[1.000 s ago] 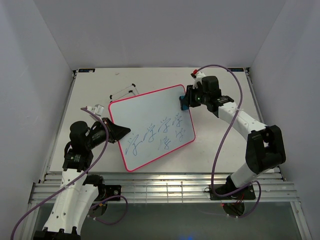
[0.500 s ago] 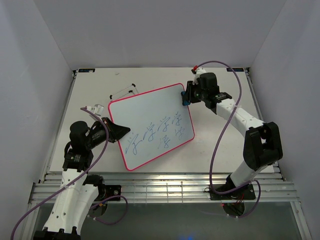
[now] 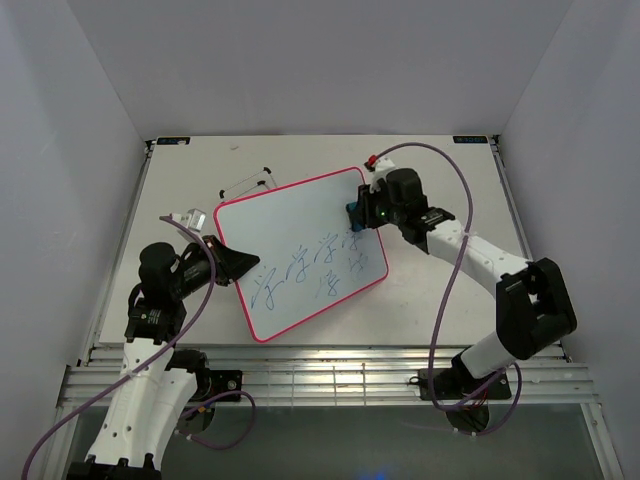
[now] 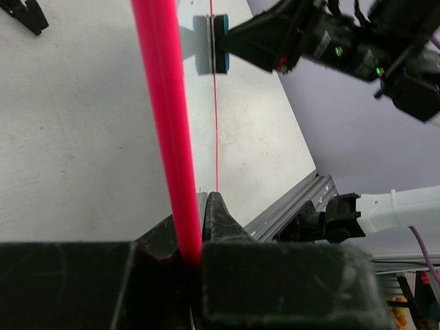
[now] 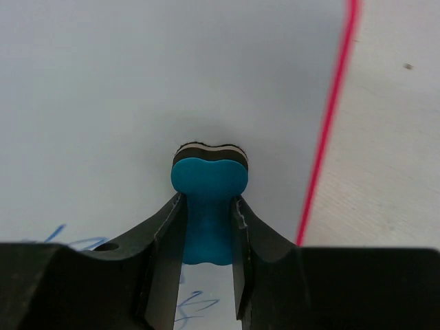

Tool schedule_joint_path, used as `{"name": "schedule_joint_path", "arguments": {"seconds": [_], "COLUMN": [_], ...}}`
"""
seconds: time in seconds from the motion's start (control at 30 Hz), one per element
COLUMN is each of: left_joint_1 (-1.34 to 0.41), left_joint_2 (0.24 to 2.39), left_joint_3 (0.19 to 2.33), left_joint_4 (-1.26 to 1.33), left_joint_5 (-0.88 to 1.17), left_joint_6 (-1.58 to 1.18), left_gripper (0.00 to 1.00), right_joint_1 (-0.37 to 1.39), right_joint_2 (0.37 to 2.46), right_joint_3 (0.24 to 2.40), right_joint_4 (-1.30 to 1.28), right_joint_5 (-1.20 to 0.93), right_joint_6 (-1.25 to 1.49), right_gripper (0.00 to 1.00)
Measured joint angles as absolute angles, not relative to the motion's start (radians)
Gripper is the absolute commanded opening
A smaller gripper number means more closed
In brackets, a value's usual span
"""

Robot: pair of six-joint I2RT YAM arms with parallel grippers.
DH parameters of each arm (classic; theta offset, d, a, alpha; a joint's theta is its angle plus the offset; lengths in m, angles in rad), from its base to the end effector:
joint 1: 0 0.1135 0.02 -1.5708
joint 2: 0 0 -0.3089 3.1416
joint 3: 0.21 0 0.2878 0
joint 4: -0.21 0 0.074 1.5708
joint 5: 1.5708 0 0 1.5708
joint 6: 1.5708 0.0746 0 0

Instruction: Erase the whiteboard

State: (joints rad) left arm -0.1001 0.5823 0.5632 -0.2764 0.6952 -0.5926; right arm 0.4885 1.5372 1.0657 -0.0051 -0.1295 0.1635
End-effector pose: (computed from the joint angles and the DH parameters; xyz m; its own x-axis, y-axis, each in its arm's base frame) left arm 0.1645 -0.0646 0.2998 -0.6237 -0.3684 -0.6894 0.4076 0.5993 -0.6890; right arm 0.3656 0.2052 0.2799 -0.4919 -0.0787 -0.8671 -0.4932 0.8459 0.2031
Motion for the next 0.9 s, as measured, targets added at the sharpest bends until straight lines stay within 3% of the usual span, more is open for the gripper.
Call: {"name": "schedule_joint_path", "arguments": {"seconds": [0.3, 0.43, 0.63, 0.9], "left_joint_1": [-0.101, -0.102, -0.102, -0.102], "left_joint_2": [0.58, 0.581, 0.593, 0.599], "left_joint_3": [0.563, 0.563, 0.563, 0.563], "left_joint_4": [-0.268, -0.257, -0.248, -0.243], "left_joint_5": [0.707, 0.723, 0.715, 0.715], "left_joint_6": [-0.57, -0.539, -0.533, -0.54], "left_gripper": [0.0, 0.0, 0.0, 0.0], "right_joint_1": [1.067, 1.179, 1.12, 0.631], "right_joint_2": [1.36, 1.379, 1.368, 1.326], "right_joint_3": [0.897, 0.889, 0.854, 0.642], "right_joint_4": [0.25, 0.314, 0.337, 0.358], "right_joint_5": [0.083, 0.156, 0.184, 0.153], "right_joint_6": [0.204, 0.242, 0.307, 0.337], "right_gripper": [0.08, 0.08, 0.08, 0.08]}}
